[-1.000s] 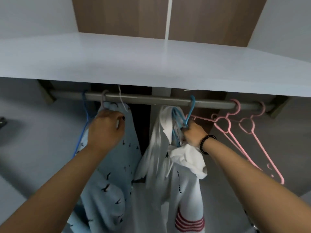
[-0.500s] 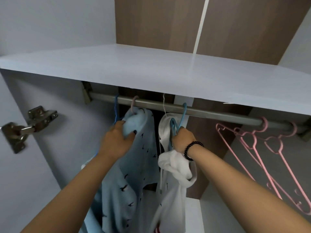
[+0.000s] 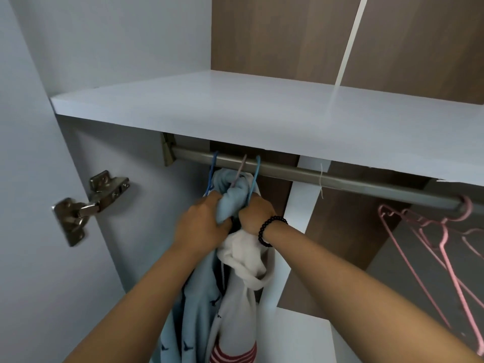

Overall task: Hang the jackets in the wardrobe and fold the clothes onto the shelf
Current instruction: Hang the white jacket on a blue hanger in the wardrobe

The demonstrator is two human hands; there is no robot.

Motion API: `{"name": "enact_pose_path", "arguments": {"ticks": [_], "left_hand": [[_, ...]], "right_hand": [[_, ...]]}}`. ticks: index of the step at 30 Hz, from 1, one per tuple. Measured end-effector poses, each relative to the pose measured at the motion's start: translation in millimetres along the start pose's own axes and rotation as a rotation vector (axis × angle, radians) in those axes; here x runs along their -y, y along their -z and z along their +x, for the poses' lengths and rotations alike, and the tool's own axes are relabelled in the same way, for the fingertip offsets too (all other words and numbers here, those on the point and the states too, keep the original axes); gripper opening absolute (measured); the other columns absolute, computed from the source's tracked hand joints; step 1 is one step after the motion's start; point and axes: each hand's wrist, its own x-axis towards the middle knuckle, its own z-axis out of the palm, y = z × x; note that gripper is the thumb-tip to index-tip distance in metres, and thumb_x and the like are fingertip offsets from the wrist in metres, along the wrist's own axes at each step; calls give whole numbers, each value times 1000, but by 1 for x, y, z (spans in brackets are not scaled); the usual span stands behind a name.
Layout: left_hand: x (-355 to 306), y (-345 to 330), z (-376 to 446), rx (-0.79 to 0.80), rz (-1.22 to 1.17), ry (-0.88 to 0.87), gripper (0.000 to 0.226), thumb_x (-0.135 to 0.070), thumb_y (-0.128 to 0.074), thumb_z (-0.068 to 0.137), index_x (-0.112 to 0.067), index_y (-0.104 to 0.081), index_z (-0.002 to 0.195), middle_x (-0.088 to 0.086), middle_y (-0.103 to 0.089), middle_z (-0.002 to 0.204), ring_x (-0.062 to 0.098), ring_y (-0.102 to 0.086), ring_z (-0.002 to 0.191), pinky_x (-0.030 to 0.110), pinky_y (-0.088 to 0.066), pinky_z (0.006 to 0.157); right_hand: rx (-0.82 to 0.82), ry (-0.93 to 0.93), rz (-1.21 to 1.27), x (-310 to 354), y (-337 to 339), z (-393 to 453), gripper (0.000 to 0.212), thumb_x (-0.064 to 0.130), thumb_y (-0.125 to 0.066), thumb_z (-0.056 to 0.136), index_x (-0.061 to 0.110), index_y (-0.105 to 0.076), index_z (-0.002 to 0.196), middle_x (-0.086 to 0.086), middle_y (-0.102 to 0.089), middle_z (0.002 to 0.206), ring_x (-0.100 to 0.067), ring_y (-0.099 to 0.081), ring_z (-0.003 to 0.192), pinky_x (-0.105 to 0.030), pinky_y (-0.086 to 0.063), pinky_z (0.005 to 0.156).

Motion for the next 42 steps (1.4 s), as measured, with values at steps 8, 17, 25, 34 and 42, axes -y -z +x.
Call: {"name": "enact_pose_path", "arguments": {"ticks": [8, 17, 25, 34, 42], "left_hand": [[13, 12, 1, -20, -172, 150, 35, -28, -73, 79, -15, -62, 110, -1, -67, 95, 16, -64, 85, 28, -52, 70], [-10, -1, -11, -99, -122, 46, 40, -18, -68, 84, -11, -58, 122, 8, -54, 123, 23, -50, 114, 25, -39, 90], [-60, -20, -29, -89, 51, -248, 29, -13, -69, 78, -12, -65, 107, 9, -63, 109, 31, -58, 102, 45, -45, 85], [-120, -71, -97, 193, 14, -515, 13, -14, -65, 80, -16, -66, 93, 0, -67, 90, 20, -61, 85, 33, -49, 75], [-189, -109, -210, 537, -133, -547, 17, -22, -54, 89, -22, -64, 103, -9, -64, 102, 14, -54, 102, 26, -43, 80]], "right_hand": [[22, 17, 74, 9, -14, 9, 15, 9, -43, 92, 8, -54, 102, -11, -60, 97, -27, -57, 91, -21, -38, 64], [-150, -107, 587, -36, -1, -29, 23, 22, -44, 98, 18, -56, 118, -4, -65, 96, -20, -64, 70, -33, -53, 58], [-359, -220, 701, -92, 7, -108, 27, 5, -49, 94, 17, -55, 118, -5, -62, 97, -23, -70, 73, -34, -57, 63], [-607, -426, 492, -160, 21, -219, 33, 4, -49, 90, 21, -55, 118, 10, -63, 94, -12, -70, 74, -41, -57, 77], [-754, -651, 445, -209, 30, -381, 35, 8, -52, 90, 20, -55, 123, 14, -62, 98, -15, -70, 77, -41, -55, 83]]}}
